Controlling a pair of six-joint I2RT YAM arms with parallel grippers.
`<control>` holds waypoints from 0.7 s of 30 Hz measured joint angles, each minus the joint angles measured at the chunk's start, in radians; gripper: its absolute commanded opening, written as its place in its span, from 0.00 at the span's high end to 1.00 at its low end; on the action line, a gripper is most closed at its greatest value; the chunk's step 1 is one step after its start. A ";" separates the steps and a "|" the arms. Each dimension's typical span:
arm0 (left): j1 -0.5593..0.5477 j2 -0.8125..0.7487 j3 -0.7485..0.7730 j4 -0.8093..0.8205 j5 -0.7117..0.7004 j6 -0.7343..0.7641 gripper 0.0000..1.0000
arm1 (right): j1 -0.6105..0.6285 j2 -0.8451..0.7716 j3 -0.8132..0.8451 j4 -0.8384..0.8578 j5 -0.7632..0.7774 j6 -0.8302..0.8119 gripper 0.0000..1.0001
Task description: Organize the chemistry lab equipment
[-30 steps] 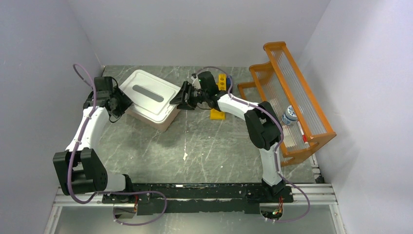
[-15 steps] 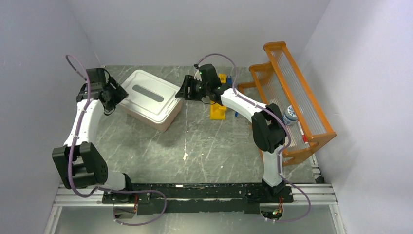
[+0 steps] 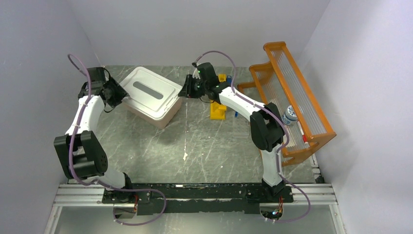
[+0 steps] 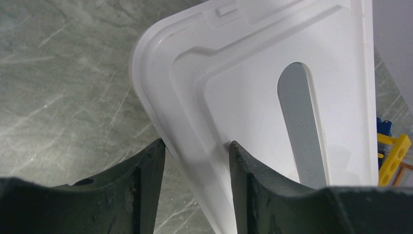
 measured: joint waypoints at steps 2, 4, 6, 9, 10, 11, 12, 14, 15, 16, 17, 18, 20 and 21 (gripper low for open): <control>0.002 0.025 0.021 0.009 0.012 0.007 0.41 | 0.001 0.008 0.013 0.000 0.014 0.000 0.72; 0.002 0.055 0.050 0.013 0.029 0.020 0.36 | 0.001 0.013 0.025 -0.004 0.026 -0.003 0.66; 0.002 0.074 0.069 0.008 0.045 0.034 0.29 | 0.002 0.014 0.032 -0.008 0.039 -0.011 0.58; 0.000 0.085 0.089 -0.016 0.069 0.055 0.19 | 0.007 0.006 0.028 -0.015 0.071 -0.032 0.47; -0.001 0.084 0.094 -0.025 0.073 0.062 0.17 | 0.007 -0.002 0.024 -0.020 0.082 -0.037 0.44; -0.001 0.081 0.104 -0.044 0.076 0.071 0.14 | 0.008 -0.019 0.012 -0.025 0.097 -0.046 0.42; -0.002 0.076 0.113 -0.055 0.076 0.080 0.12 | 0.008 -0.045 -0.005 -0.033 0.117 -0.056 0.40; -0.006 0.050 0.136 -0.085 0.076 0.100 0.11 | 0.008 -0.114 -0.040 -0.047 0.155 -0.077 0.37; -0.009 0.032 0.142 -0.092 0.076 0.109 0.10 | 0.009 -0.161 -0.063 -0.053 0.180 -0.089 0.36; -0.014 0.006 0.147 -0.101 0.076 0.121 0.10 | 0.009 -0.220 -0.093 -0.060 0.208 -0.101 0.34; -0.023 -0.023 0.148 -0.105 0.076 0.133 0.10 | 0.009 -0.286 -0.125 -0.064 0.239 -0.114 0.31; -0.039 -0.061 0.148 -0.109 0.076 0.146 0.10 | 0.009 -0.354 -0.156 -0.065 0.271 -0.127 0.26; -0.081 -0.133 0.148 -0.109 0.088 0.175 0.11 | 0.008 -0.492 -0.222 -0.073 0.333 -0.152 0.17; -0.103 -0.164 0.147 -0.108 0.097 0.188 0.11 | 0.008 -0.554 -0.252 -0.081 0.364 -0.160 0.13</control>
